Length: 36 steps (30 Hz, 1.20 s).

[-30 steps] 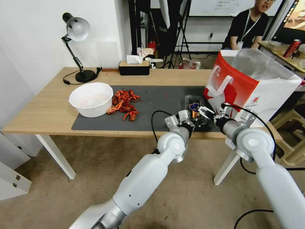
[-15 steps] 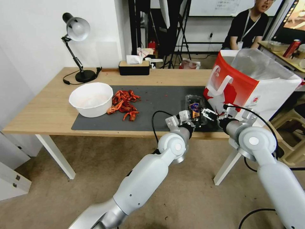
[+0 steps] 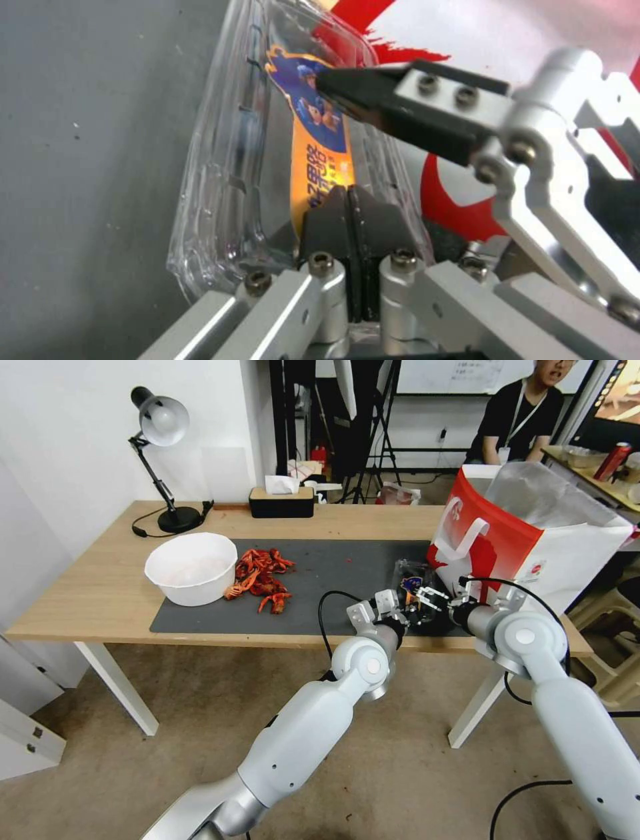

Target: Close the takeout container lid, then place the container into the takeout bag.

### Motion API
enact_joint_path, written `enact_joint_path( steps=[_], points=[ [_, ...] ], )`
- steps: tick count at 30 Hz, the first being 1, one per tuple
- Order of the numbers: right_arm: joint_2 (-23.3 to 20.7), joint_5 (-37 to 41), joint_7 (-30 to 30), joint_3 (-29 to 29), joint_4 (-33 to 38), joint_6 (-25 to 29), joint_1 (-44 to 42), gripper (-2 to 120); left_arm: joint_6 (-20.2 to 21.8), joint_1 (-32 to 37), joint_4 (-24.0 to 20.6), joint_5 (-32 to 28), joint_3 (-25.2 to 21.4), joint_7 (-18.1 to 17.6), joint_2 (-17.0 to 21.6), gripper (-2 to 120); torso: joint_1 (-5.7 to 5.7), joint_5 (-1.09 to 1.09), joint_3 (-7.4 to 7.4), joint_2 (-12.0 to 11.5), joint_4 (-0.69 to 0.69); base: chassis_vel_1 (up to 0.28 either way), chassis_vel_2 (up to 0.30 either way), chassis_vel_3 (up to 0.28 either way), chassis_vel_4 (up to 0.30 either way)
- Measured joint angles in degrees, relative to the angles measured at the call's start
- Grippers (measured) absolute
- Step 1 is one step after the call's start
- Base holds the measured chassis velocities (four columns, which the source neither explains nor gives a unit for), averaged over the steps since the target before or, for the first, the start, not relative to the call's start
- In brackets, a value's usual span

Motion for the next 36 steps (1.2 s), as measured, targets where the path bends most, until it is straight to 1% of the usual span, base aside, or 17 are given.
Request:
enact_joint_path(
  steps=[5,13,15,17,18,21,22,24,25,28,29,30,32,33,34,36],
  points=[
    [0.43,1.74,1.05,-1.16,-1.17,-0.43,1.85,100,0.00,0.01,-0.39,-0.11,0.01,-0.12,0.00,0,0.00,0.00,0.00,0.00,0.00,0.000,0.000,0.000,0.000],
    [0.84,4.27,3.41,-1.41,-2.12,-1.00,3.05,100,-0.01,0.02,-0.76,-0.23,0.20,-0.24,0.00,0,0.00,-0.01,-0.01,0.01,-0.01,0.000,0.000,0.000,0.000],
    [0.89,4.59,3.70,-1.42,-2.30,-1.01,3.21,98,-0.01,0.02,-0.76,-0.23,0.25,-0.26,0.00,0,0.00,-0.01,-0.01,0.01,-0.01,0.000,0.000,0.000,0.000],
    [0.92,5.12,4.09,-1.38,-2.49,-1.01,3.43,91,-0.02,0.02,-0.83,-0.25,0.36,-0.29,0.00,0,0.00,0.00,-0.01,0.01,-0.01,0.000,0.000,0.000,0.000],
    [0.92,5.12,4.09,-1.38,-2.49,-1.01,3.43,91,-0.02,0.02,-0.83,-0.25,0.36,-0.29,0.00,0,0.00,0.00,-0.01,0.01,-0.01,0.000,0.000,0.000,0.000],
    [0.89,5.62,4.61,-1.21,-2.49,-1.08,3.43,80,-0.03,0.02,-0.94,-0.25,0.46,-0.33,0.00,0,0.00,-0.01,-0.01,0.01,-0.01,0.000,0.000,0.000,0.000],
    [0.89,5.62,4.61,-1.21,-2.49,-1.08,3.43,80,-0.03,0.02,-0.94,-0.25,0.46,-0.33,0.00,0,0.00,-0.01,-0.01,0.01,-0.01,0.000,0.000,0.000,0.000],
    [0.85,5.65,4.75,-1.03,-2.38,-1.09,3.19,71,-0.03,0.02,-1.01,-0.26,0.48,-0.35,0.00,0,0.00,-0.01,-0.01,0.01,-0.01,0.000,0.000,0.000,0.000],
    [0.85,5.65,4.75,-1.03,-2.38,-1.09,3.19,71,-0.03,0.02,-1.01,-0.26,0.48,-0.35,0.00,0,0.00,-0.01,-0.01,0.01,-0.01,0.000,0.000,0.000,0.000],
    [0.84,5.60,4.80,-0.88,-2.22,-1.04,3.00,59,-0.05,-0.02,-1.12,-0.33,0.48,-0.38,0.00,0,0.00,0.00,-0.01,0.01,-0.01,0.000,0.000,0.000,0.000],
    [0.84,5.60,4.80,-0.88,-2.22,-1.04,3.00,59,-0.05,-0.02,-1.12,-0.33,0.48,-0.38,0.00,0,0.00,0.00,-0.01,0.01,-0.01,0.000,0.000,0.000,0.000],
    [0.84,5.54,4.80,-0.83,-2.18,-0.98,2.99,52,-0.06,-0.06,-1.12,-0.41,0.46,-0.39,0.00,0,0.00,0.00,-0.01,0.01,-0.01,0.000,0.000,0.000,0.000],
    [0.86,5.48,4.81,-0.79,-2.10,-0.91,2.97,43,-0.07,-0.16,-1.11,-0.62,0.40,-0.43,0.00,0,0.00,0.00,-0.01,0.01,-0.01,0.000,0.000,0.000,0.000],
    [0.86,5.48,4.81,-0.79,-2.10,-0.91,2.97,43,-0.07,-0.16,-1.11,-0.62,0.40,-0.43,0.00,0,0.00,0.00,-0.01,0.01,-0.01,0.000,0.000,0.000,0.000],
    [0.88,5.46,4.85,-0.76,-2.08,-0.89,2.96,40,-0.08,-0.21,-1.12,-0.72,0.37,-0.44,0.00,0,0.00,0.00,-0.01,0.01,-0.01,0.000,0.000,0.000,0.000],
    [0.90,5.45,4.95,-0.54,-2.02,-0.84,2.88,29,-0.09,-0.23,-1.19,-0.90,0.20,-0.45,0.12,0,0.00,0.00,-0.01,0.01,-0.01,0.000,0.000,0.000,0.000]
  ],
)
